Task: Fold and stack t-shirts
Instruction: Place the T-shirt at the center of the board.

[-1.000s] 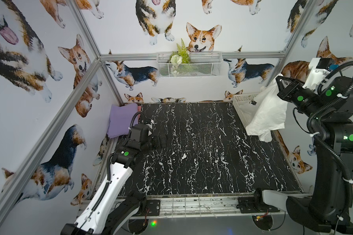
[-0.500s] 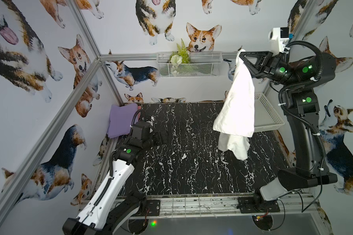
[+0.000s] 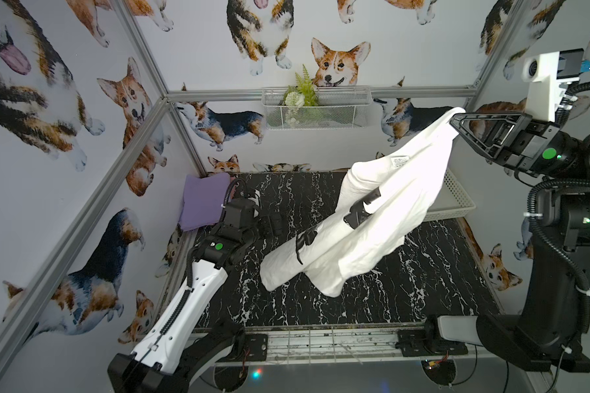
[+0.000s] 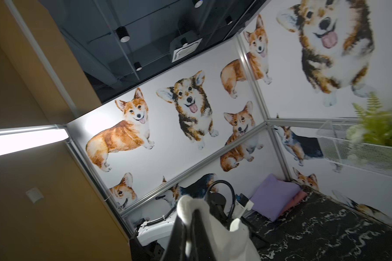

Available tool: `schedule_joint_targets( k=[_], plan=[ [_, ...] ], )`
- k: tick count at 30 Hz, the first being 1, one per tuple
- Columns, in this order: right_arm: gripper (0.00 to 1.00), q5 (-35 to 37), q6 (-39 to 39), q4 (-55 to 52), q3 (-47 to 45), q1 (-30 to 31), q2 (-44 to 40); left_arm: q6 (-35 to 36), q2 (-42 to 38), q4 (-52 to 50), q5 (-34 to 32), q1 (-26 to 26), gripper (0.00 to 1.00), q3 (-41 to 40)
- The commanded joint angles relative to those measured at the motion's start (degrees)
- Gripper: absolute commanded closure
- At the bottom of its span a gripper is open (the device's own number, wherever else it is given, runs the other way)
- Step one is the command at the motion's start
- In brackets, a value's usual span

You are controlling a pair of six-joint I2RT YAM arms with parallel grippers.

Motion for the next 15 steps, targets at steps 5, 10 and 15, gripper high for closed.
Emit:
schedule_joint_targets(
  k=[5,10,15],
  plan=[
    [1.0,27.7,-22.97,-33.1,-4.64,-7.36,1.49,0.98,0.0,-0.24,-2.15,-0.28,0.0,2.1],
    [1.0,24.31,-16.4,-23.3,-3.55,-2.97,9.58,0.52,0.1,0.47,-2.37,-0.37,0.0,1.38],
    [1.0,21.08,-20.14,-26.73,6.59,12.06,19.23,-0.05,0.13,1.22,-2.55,-0.38,0.0,0.94]
  ],
)
